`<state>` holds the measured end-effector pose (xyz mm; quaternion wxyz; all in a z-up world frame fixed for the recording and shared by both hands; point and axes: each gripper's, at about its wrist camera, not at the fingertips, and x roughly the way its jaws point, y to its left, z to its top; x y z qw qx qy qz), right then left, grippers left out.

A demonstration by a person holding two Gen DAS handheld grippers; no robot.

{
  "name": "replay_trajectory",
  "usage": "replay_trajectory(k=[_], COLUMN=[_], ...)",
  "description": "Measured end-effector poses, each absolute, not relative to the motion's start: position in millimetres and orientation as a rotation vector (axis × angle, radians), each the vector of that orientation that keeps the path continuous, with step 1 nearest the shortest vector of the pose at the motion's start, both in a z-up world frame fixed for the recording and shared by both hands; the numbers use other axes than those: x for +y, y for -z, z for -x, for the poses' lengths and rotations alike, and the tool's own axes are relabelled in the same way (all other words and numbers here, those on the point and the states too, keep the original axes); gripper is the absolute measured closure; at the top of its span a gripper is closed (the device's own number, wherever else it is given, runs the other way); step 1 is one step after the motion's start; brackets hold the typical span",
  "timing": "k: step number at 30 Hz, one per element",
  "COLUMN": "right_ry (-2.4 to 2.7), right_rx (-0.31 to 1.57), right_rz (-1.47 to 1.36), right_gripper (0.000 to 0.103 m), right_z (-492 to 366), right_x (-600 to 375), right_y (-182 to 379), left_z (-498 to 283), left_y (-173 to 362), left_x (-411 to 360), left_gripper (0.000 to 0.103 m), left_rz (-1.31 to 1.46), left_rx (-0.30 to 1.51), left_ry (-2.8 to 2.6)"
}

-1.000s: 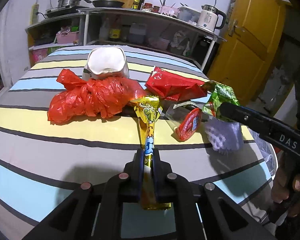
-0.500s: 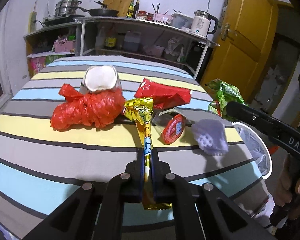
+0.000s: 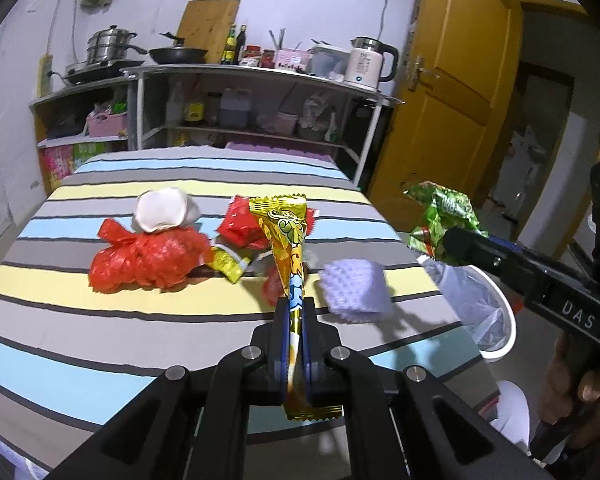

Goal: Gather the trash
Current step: 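Carry the candy wrapper and green snack bag over the white trash bin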

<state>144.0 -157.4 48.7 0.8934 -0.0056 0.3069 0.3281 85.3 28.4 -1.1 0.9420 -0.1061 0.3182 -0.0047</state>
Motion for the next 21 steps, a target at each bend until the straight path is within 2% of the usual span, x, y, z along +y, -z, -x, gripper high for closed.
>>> replay_trajectory(k=[21], right_ry=[-0.495], right_rx=[0.612], right_rz=[-0.033], right_gripper=[0.076], right_z=[-132], right_x=[-235], right_y=[-54], left_z=[-113], left_y=[-20], left_x=[-54], left_gripper=[0.098], left_rz=[0.144], left_rx=[0.632], left_ry=[0.187])
